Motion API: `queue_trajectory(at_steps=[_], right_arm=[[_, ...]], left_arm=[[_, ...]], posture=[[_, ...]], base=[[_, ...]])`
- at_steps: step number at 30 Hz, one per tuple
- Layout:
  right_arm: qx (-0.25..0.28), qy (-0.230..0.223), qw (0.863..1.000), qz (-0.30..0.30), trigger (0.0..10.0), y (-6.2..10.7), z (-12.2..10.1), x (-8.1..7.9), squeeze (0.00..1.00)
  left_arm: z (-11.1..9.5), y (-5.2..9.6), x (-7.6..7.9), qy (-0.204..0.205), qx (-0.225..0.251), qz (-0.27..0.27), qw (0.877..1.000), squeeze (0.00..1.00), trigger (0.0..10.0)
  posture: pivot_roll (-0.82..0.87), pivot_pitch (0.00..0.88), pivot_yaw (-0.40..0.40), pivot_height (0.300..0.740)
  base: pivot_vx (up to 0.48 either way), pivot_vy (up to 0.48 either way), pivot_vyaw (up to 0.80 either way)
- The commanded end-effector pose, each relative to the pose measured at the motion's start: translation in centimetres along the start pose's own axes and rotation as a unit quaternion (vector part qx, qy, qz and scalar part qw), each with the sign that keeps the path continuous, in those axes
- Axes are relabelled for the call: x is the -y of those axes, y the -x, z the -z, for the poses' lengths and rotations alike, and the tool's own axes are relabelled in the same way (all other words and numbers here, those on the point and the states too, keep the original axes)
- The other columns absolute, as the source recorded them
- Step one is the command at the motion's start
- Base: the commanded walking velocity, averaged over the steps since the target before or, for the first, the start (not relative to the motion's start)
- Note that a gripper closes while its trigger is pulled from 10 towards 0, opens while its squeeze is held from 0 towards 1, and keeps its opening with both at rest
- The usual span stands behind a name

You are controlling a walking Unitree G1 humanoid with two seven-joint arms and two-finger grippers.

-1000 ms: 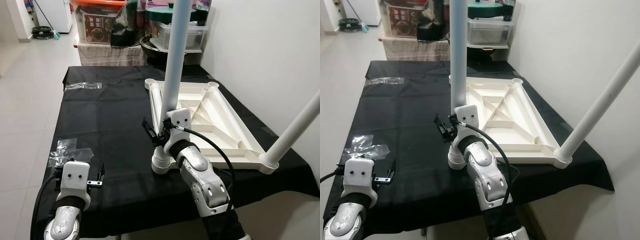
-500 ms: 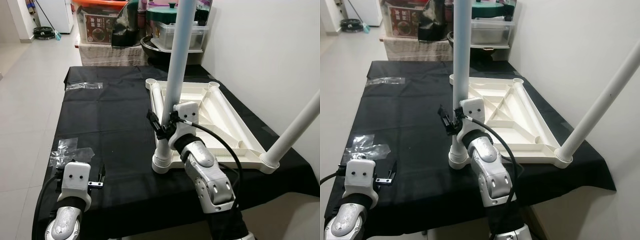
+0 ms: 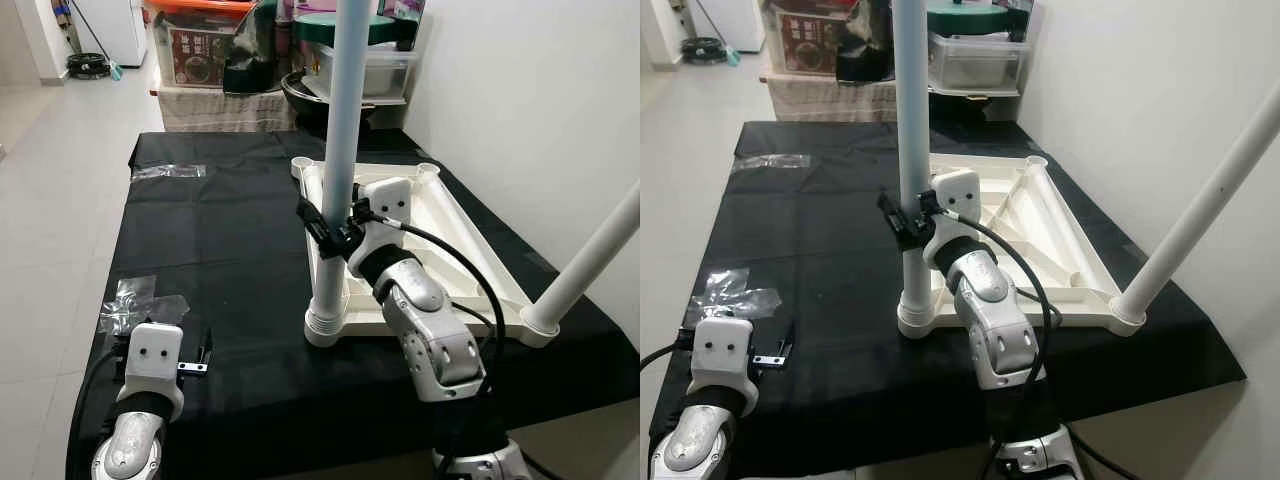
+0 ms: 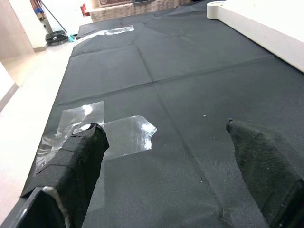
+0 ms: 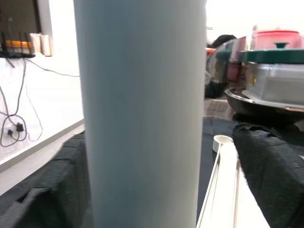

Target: Building children table

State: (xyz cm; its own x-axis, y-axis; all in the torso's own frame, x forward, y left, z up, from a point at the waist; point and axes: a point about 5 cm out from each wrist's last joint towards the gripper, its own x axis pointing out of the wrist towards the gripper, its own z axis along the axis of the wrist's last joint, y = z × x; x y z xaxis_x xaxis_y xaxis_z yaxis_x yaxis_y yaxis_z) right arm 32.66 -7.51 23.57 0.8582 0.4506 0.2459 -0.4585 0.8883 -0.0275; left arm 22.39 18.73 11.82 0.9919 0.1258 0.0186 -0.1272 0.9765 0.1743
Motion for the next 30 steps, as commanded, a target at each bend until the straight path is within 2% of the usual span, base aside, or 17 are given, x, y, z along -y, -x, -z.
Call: queue_trajectory(at_steps=[1,11,13,15,16,17,18,19,24,30], right_arm=[[-0.009,-0.003,1.000,-0.012,10.0,-0.1,0.1,0.1,1.00],[-0.046,-0.006,0.996,-0.073,10.0,-0.5,0.4,0.9,1.00],[-0.054,0.008,0.995,-0.089,10.0,-1.2,0.3,2.3,1.00],[-0.057,0.016,0.994,-0.093,10.0,-1.5,0.1,2.9,1.00],[-0.063,0.022,0.993,-0.097,10.0,-1.7,0.1,3.4,0.95],[-0.063,0.022,0.993,-0.097,10.0,-1.7,0.1,3.4,0.95],[-0.069,0.027,0.992,-0.099,10.0,-1.9,0.1,3.8,0.23],[-0.073,0.029,0.991,-0.104,10.0,-2.1,0.1,4.0,0.00],[-0.085,0.017,0.988,-0.127,10.0,-2.2,0.1,4.3,0.00],[-0.102,0.004,0.978,-0.184,10.0,-2.0,0.5,4.3,0.00]], left_arm=[[0.3,-0.1,0.4,0.002,-0.003,0.010,1.000,0.00,10.0],[0.3,-0.1,0.5,0.002,-0.003,0.013,1.000,0.00,10.0],[0.3,-0.1,0.6,0.002,-0.003,0.015,1.000,0.00,10.0],[0.4,-0.1,0.6,0.002,-0.003,0.015,1.000,0.00,10.0],[0.4,-0.1,0.6,0.002,-0.004,0.014,1.000,0.00,10.0],[0.4,-0.1,0.6,0.002,-0.004,0.014,1.000,0.00,10.0],[0.4,-0.1,0.6,0.003,-0.004,0.014,1.000,0.00,10.0],[0.4,0.0,0.6,0.003,-0.004,0.013,1.000,0.00,10.0],[0.5,0.1,0.6,0.003,-0.006,0.014,1.000,0.00,10.0],[0.5,0.2,0.5,0.002,-0.006,0.013,1.000,0.00,10.0]], posture=[[0.08,0.000,-0.098,0.740],[0.07,0.000,-0.094,0.740],[0.07,0.000,-0.099,0.740],[0.07,0.000,-0.099,0.740],[0.08,0.000,-0.101,0.740],[0.08,0.000,-0.101,0.740],[0.08,0.000,-0.102,0.740],[0.08,0.000,-0.102,0.740],[0.08,0.000,-0.104,0.740],[0.08,0.000,-0.105,0.740]], base=[[0.000,0.000,0.00],[0.000,0.000,0.00],[0.000,0.000,0.00],[0.000,0.000,0.00],[0.000,0.000,0.00],[0.000,0.000,0.00],[0.000,0.000,0.00],[0.000,0.000,0.00],[0.000,0.000,0.00],[0.000,0.000,0.00]])
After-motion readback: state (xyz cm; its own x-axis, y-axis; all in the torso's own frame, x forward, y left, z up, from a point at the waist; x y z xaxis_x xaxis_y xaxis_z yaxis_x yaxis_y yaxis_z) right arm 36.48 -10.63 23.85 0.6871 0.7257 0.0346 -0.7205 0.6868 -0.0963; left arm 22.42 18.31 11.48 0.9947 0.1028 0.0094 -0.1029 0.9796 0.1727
